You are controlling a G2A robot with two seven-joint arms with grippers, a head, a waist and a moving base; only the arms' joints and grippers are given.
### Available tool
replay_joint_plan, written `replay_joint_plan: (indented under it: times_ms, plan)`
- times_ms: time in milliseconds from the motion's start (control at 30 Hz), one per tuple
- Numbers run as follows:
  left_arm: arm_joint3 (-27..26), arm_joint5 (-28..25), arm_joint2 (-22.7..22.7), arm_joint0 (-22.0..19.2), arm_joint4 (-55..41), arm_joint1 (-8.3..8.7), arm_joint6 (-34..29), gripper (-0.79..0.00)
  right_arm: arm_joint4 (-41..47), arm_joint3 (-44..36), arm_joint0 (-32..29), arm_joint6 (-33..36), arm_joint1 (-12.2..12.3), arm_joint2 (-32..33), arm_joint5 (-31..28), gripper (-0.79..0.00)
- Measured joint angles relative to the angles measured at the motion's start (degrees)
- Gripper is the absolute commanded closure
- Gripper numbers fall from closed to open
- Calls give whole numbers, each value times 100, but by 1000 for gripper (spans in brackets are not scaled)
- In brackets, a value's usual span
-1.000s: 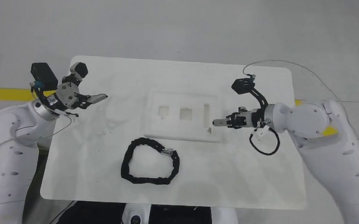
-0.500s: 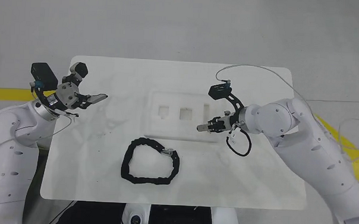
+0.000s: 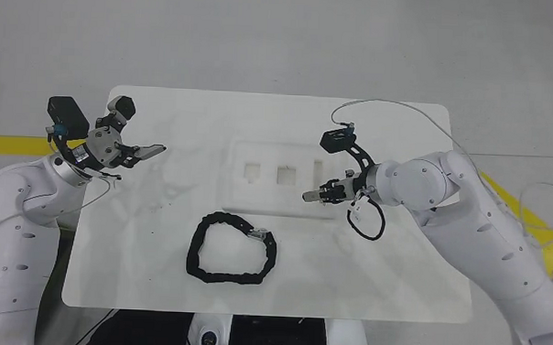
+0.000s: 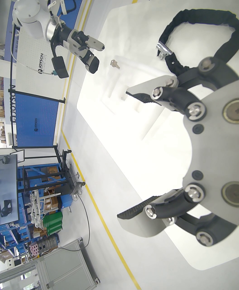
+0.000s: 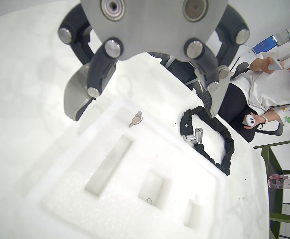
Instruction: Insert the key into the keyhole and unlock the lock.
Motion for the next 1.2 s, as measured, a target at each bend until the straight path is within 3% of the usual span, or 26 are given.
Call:
replay_joint_plan:
  times_ms: [233, 600, 667, 833, 1200]
  plan:
    - [0, 0, 0, 0, 0, 0, 0, -785, -211, -99, -32, -35, -12, -115, 50, -785]
    - [0, 0, 0, 0, 0, 0, 0, -785, -1170, -197, 472, 700, -247, -871, 1038, -785]
    - [0, 0, 0, 0, 0, 0, 0, -785, -1265, -225, 527, 783, -287, -971, 1124, -625]
    - [0, 0, 0, 0, 0, 0, 0, -785, -1416, -169, 602, 873, -366, -1145, 1186, -388]
    - [0, 0, 0, 0, 0, 0, 0, -785, -1420, 163, 685, 895, -481, -1307, 1159, -360]
